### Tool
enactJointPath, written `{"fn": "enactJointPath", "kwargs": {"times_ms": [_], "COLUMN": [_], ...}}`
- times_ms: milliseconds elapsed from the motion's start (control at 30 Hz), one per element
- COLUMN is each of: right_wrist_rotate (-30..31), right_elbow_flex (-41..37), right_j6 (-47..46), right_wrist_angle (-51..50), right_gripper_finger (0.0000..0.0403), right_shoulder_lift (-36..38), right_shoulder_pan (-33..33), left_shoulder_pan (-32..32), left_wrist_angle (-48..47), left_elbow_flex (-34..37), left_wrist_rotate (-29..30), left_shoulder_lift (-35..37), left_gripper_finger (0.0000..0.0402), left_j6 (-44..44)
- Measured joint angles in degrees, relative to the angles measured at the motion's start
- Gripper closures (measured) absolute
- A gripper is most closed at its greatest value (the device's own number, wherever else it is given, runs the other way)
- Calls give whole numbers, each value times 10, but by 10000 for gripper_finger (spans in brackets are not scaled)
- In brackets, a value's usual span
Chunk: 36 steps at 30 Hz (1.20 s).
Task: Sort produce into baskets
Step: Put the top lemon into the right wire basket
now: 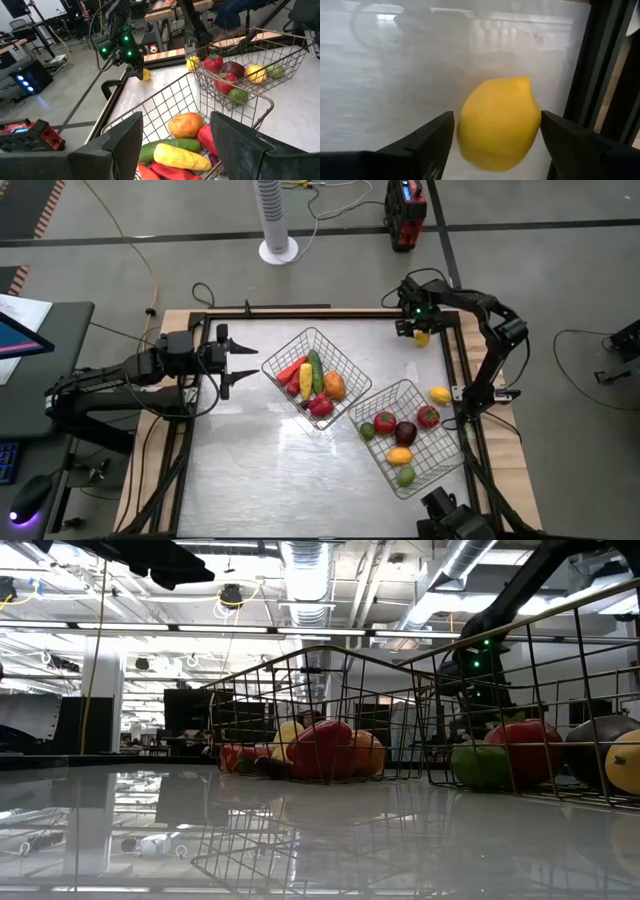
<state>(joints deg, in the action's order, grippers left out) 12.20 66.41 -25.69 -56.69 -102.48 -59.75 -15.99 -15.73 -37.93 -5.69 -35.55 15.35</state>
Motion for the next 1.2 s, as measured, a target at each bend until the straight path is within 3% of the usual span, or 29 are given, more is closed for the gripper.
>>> {"fn": "enactJointPath", "kwargs": {"times_ms": [300,567,1000,1200], "right_wrist_rotate": [-6,-32,-34,-33], "right_elbow_flex": [0,0,90,131], "right_j6": [-2,19,59,61], "right_wrist_angle": [0,-17,-112,-166], "right_gripper_finger": [109,113,113,113], "right_shoulder_lift": [0,0,8,59], "right_shoulder_pan": [0,8,131,206], "left_shoulder_pan": [0,0,0,0], "left_wrist_angle": [0,-1,0,-3], "left_elbow_flex": [0,0,0,0], "left_wrist_rotate": [0,0,0,4], "left_shoulder_lift": [0,0,0,0], "left_gripper_finger": [183,183,183,183], "left_j6": [-5,-2,-6,-7]}}
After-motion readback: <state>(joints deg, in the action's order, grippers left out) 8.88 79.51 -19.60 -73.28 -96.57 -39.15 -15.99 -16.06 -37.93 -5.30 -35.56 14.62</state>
